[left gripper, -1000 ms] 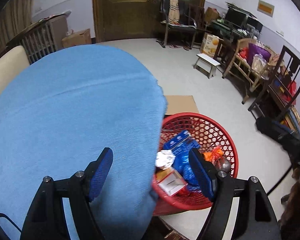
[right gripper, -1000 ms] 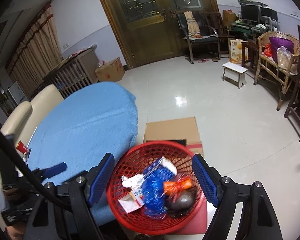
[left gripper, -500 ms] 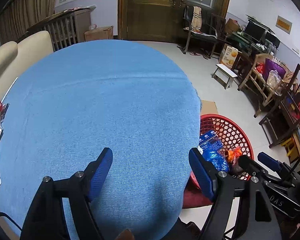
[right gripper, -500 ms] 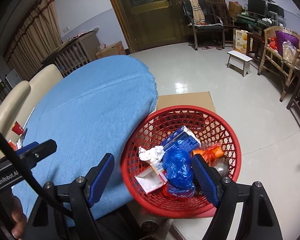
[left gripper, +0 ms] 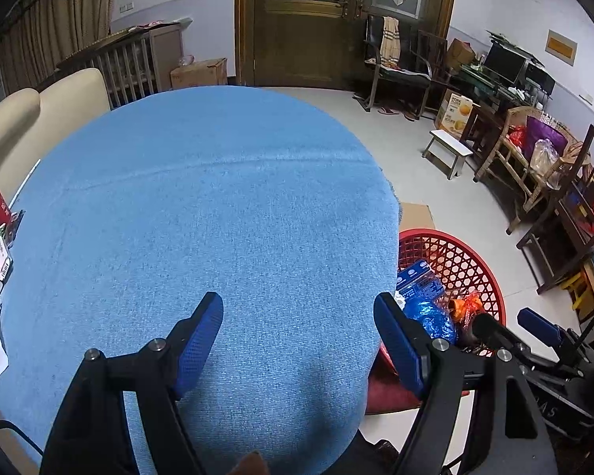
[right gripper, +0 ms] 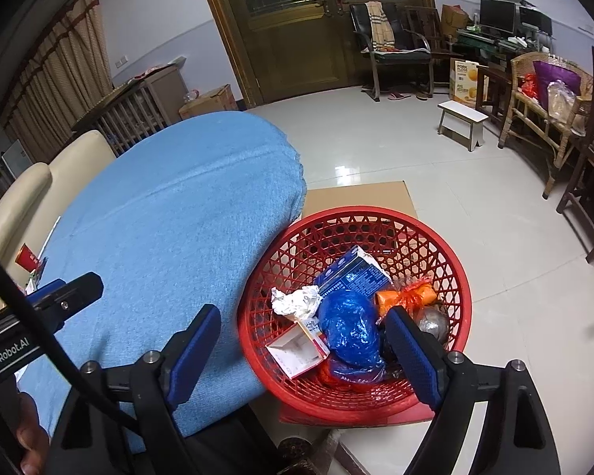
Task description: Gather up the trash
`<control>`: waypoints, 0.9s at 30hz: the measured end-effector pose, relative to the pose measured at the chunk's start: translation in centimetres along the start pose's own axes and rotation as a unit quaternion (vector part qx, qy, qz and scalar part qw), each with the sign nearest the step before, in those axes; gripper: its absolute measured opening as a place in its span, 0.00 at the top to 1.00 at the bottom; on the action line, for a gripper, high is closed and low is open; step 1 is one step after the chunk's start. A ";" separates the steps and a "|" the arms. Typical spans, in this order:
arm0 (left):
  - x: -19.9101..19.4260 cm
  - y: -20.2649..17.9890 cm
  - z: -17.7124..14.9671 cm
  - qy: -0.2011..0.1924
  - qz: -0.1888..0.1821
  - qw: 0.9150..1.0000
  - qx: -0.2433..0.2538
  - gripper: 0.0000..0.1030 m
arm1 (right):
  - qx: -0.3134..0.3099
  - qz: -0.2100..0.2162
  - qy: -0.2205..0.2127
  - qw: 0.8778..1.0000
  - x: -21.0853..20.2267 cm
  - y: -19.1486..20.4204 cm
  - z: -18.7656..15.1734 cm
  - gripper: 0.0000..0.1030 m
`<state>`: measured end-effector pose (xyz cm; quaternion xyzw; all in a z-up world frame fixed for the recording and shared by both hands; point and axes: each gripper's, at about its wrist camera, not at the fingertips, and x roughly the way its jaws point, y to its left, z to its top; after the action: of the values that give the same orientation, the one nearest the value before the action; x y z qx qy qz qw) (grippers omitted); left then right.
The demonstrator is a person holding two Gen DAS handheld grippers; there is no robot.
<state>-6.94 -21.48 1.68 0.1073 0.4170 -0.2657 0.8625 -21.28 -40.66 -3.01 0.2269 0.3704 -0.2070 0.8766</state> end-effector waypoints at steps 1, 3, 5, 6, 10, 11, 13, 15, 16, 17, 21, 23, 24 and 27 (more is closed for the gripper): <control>0.0 0.0 0.0 0.000 0.001 1.000 0.001 0.23 | -0.002 -0.002 -0.001 1.000 0.0 0.2 -0.1 0.10; 0.0 0.0 0.0 0.000 0.001 1.000 0.002 0.23 | -0.005 -0.004 -0.002 1.000 0.0 0.4 -0.3 0.07; 0.0 -0.1 0.0 -0.001 0.002 1.000 0.002 0.23 | -0.008 -0.003 -0.002 1.000 0.0 0.7 -0.4 0.07; 0.0 -0.1 0.0 -0.001 0.003 1.000 0.003 0.23 | -0.008 -0.003 -0.002 1.000 0.0 0.8 -0.5 0.07; 0.1 -0.1 -0.1 0.000 -0.001 1.000 0.004 0.23 | -0.009 -0.007 -0.004 1.000 -0.1 0.9 -0.6 0.07; 0.1 -0.1 -0.1 0.000 -0.001 1.000 0.004 0.23 | -0.009 -0.008 -0.005 1.000 -0.1 0.9 -0.6 0.07; 0.0 -0.1 -0.1 0.000 0.000 1.000 0.005 0.23 | -0.008 -0.011 -0.007 1.000 -0.2 0.8 -0.5 0.07; 0.0 -0.2 -0.2 0.000 0.000 1.000 0.006 0.23 | -0.007 -0.013 -0.011 1.000 -0.3 0.8 -0.4 0.07; 0.0 -0.2 -0.2 -0.001 0.001 1.000 0.007 0.23 | -0.006 -0.014 -0.012 1.000 -0.4 0.8 -0.4 0.07; -0.1 -0.3 -0.2 -0.001 0.001 1.000 0.007 0.23 | -0.006 -0.015 -0.014 1.000 -0.4 0.8 -0.4 0.07; -0.2 -0.4 -0.1 -0.002 0.002 1.000 0.008 0.23 | -0.006 -0.018 -0.018 1.000 -0.6 0.8 -0.2 0.07; -0.1 -0.4 -0.1 -0.002 0.001 1.000 0.008 0.23 | -0.006 -0.019 -0.019 1.000 -0.8 0.8 -0.2 0.07; -0.2 -0.4 -0.2 -0.003 0.002 1.000 0.009 0.23 | -0.006 -0.020 -0.021 1.000 -0.9 0.8 -0.1 0.07; -0.1 -0.4 -0.2 -0.004 0.004 1.000 0.008 0.23 | -0.009 -0.023 -0.025 0.999 -1.1 1.0 -0.1 0.07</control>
<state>-7.34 -21.71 1.70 0.1151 0.4111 -0.2659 0.8643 -21.52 -39.60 -1.98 0.2050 0.3554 -0.2289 0.8828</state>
